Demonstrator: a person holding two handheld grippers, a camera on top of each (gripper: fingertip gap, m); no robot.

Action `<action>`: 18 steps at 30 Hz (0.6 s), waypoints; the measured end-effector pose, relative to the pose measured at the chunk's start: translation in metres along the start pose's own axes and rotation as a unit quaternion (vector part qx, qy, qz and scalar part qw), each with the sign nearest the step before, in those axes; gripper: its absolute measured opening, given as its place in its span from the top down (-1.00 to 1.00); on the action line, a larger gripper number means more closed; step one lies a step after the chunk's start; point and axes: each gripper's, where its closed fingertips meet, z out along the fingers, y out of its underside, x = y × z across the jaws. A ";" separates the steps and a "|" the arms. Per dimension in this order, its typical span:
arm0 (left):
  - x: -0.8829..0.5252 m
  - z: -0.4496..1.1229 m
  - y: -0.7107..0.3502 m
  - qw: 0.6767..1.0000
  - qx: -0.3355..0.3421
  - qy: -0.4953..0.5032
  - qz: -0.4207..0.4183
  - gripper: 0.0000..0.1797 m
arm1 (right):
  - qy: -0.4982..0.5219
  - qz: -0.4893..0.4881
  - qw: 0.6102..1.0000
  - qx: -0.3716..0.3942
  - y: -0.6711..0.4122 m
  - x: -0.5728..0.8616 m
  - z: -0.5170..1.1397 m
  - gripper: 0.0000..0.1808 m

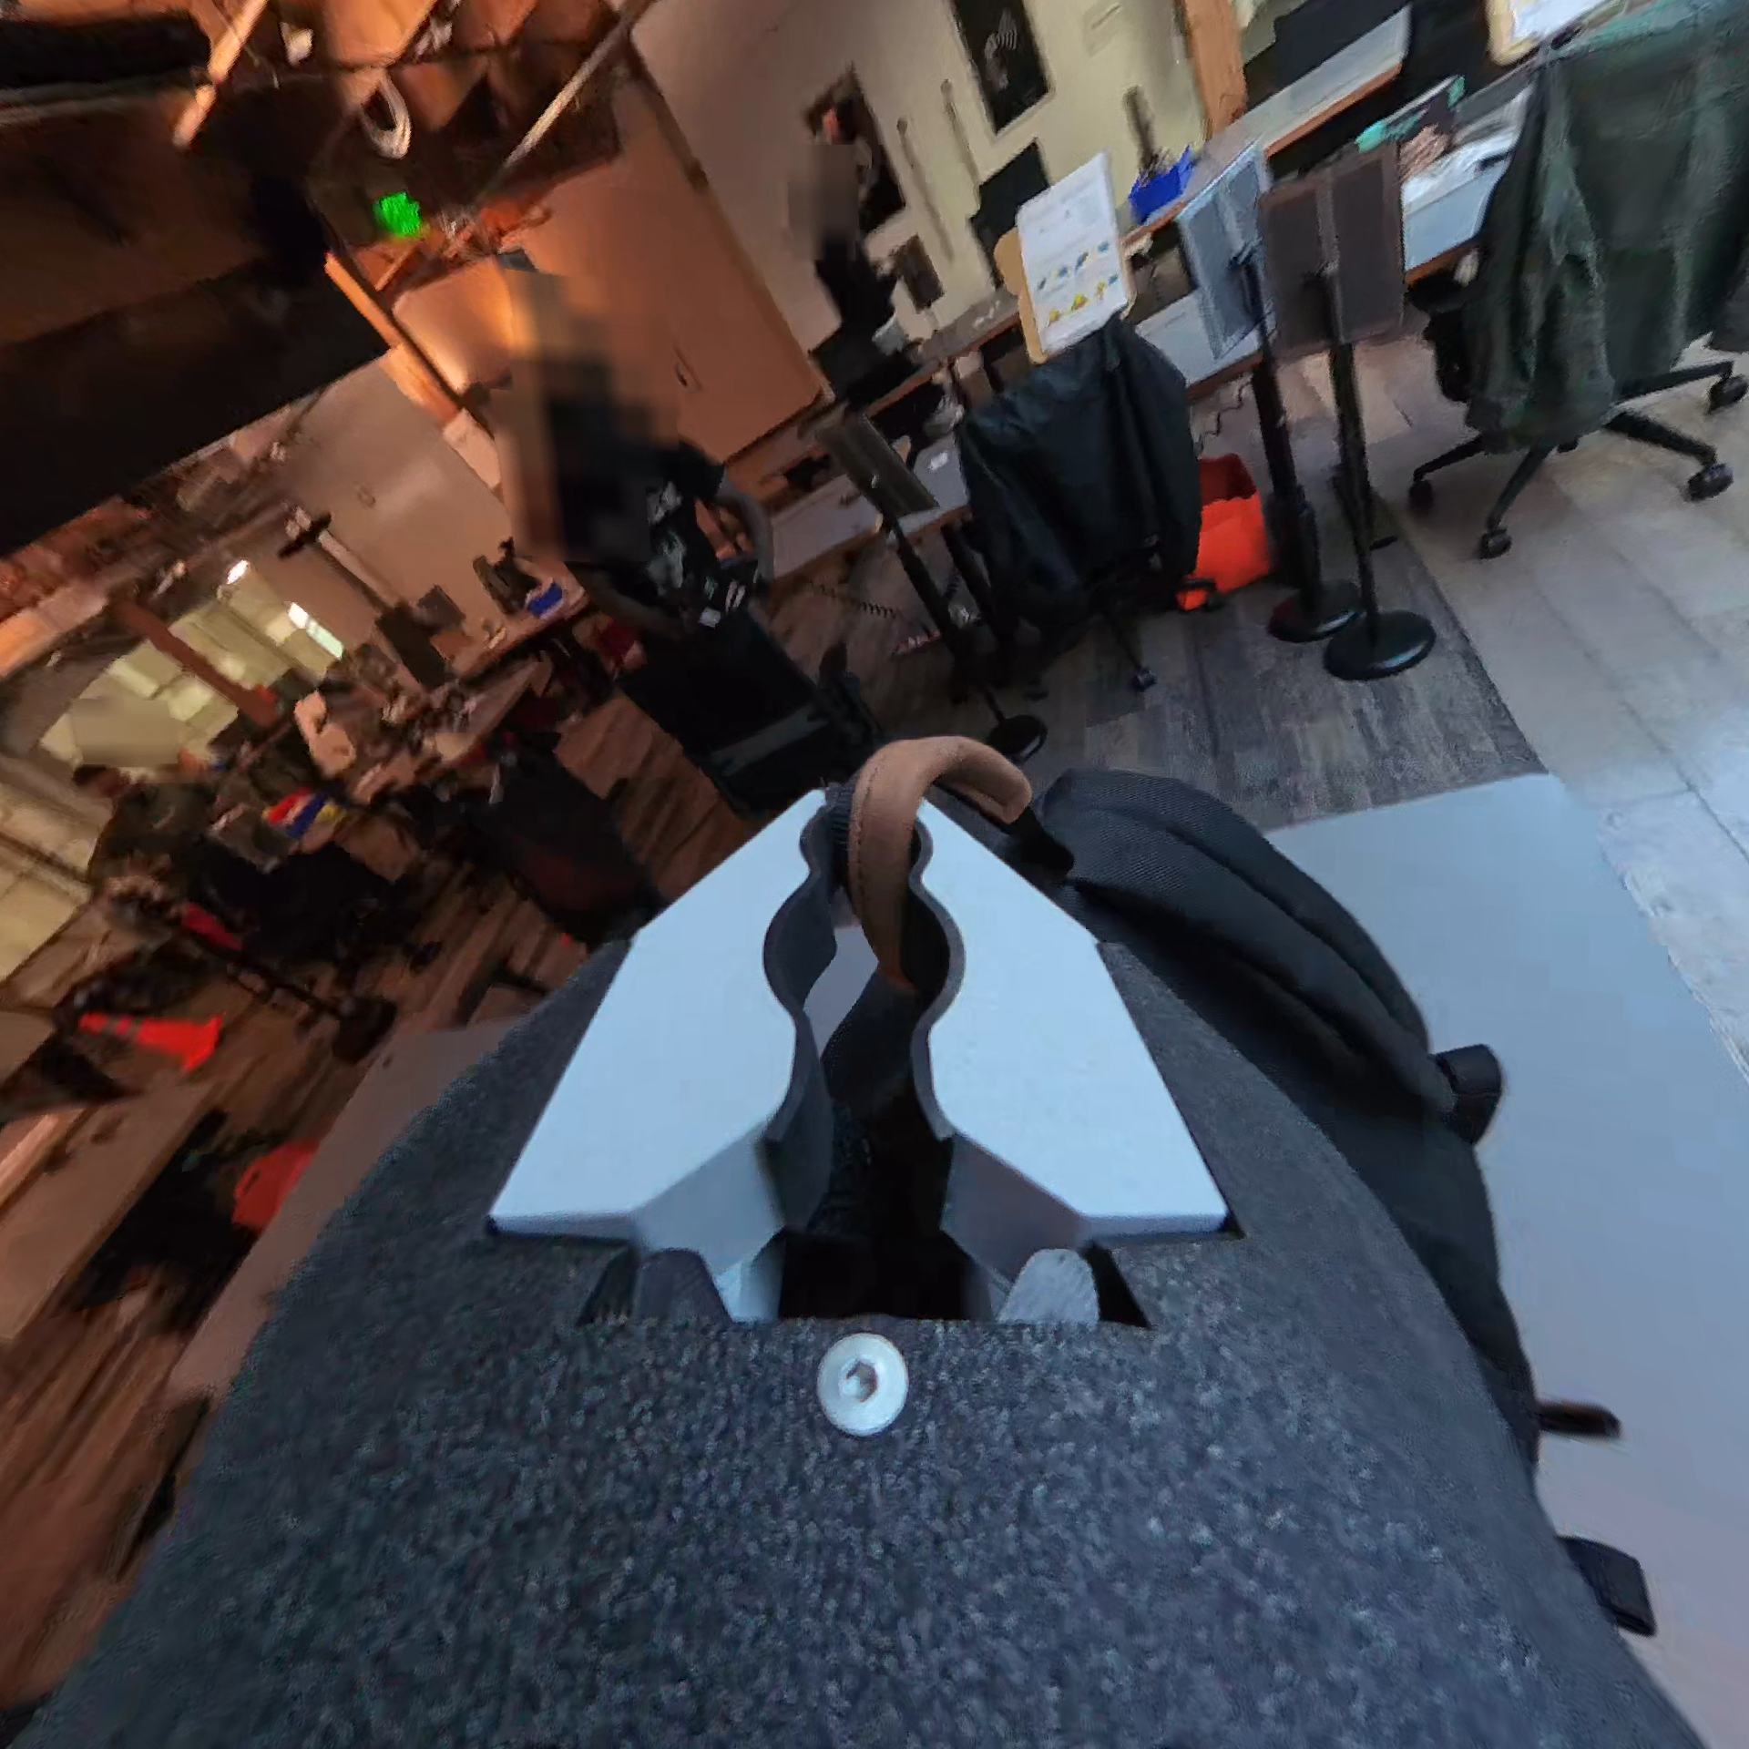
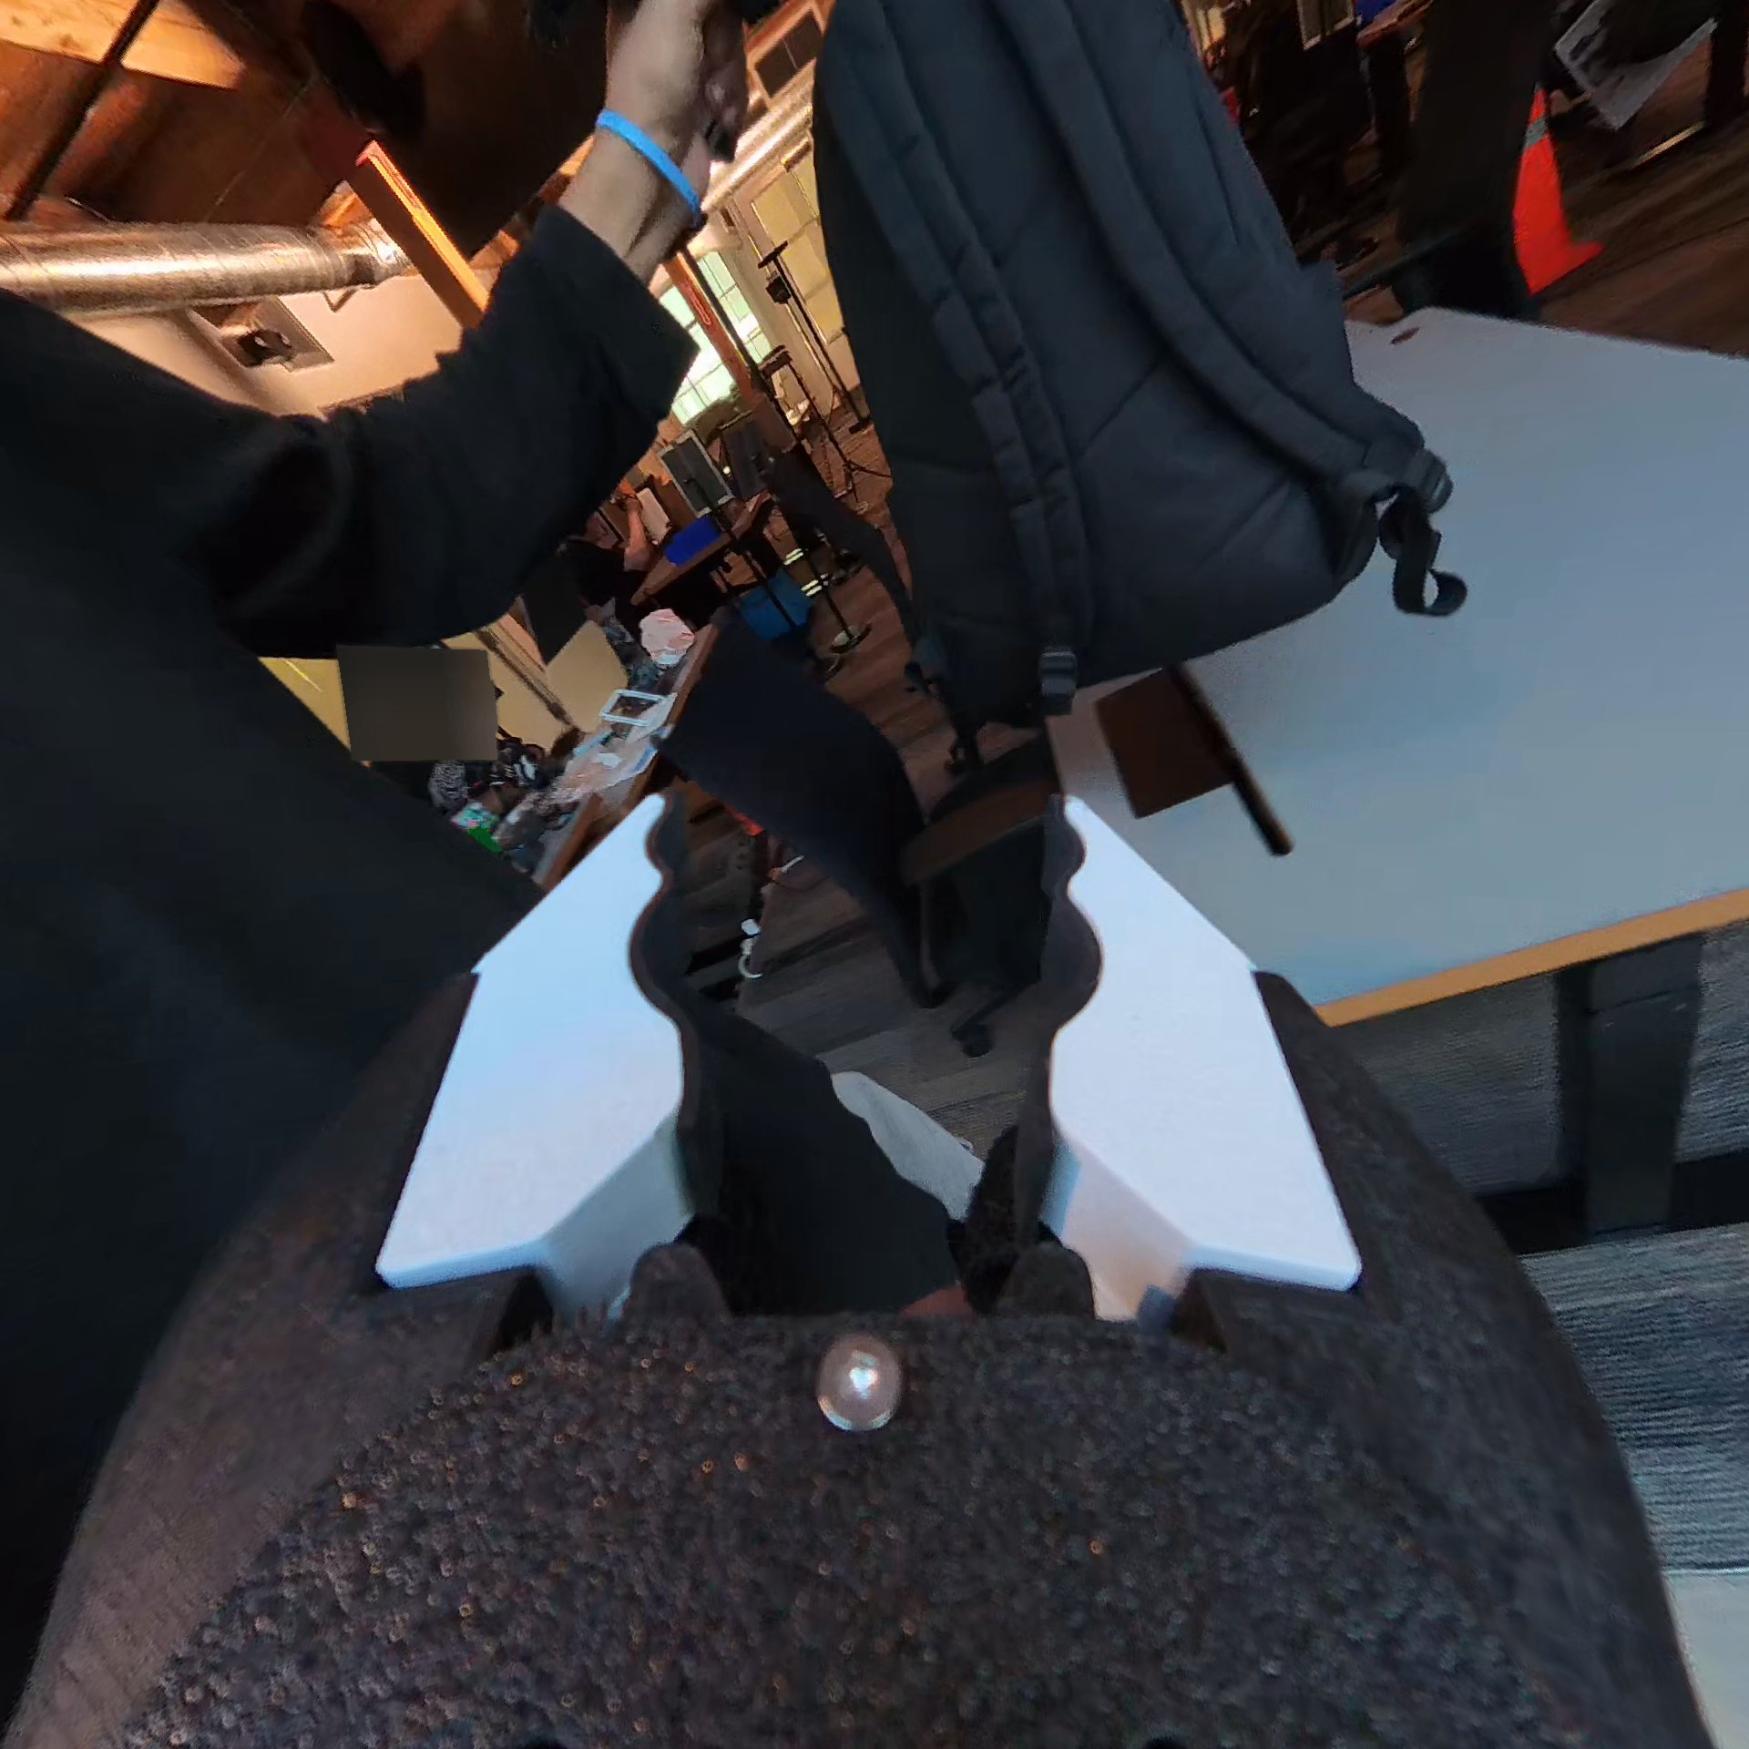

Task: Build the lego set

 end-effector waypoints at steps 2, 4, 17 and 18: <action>0.007 0.042 -0.016 0.999 0.036 0.025 0.026 0.96 | 0.013 -0.013 1.000 0.000 -0.022 0.040 0.020 0.17; 0.027 0.073 -0.019 0.996 0.047 0.049 0.051 0.95 | 0.024 0.000 1.000 0.001 -0.046 0.071 0.041 0.17; 0.317 0.122 0.115 0.984 -0.037 0.172 0.029 0.96 | -0.055 0.047 0.995 -0.067 -0.122 0.169 0.123 0.18; 0.335 0.116 0.114 0.981 -0.039 0.190 0.019 0.95 | -0.062 0.041 0.994 -0.074 -0.127 0.173 0.127 0.18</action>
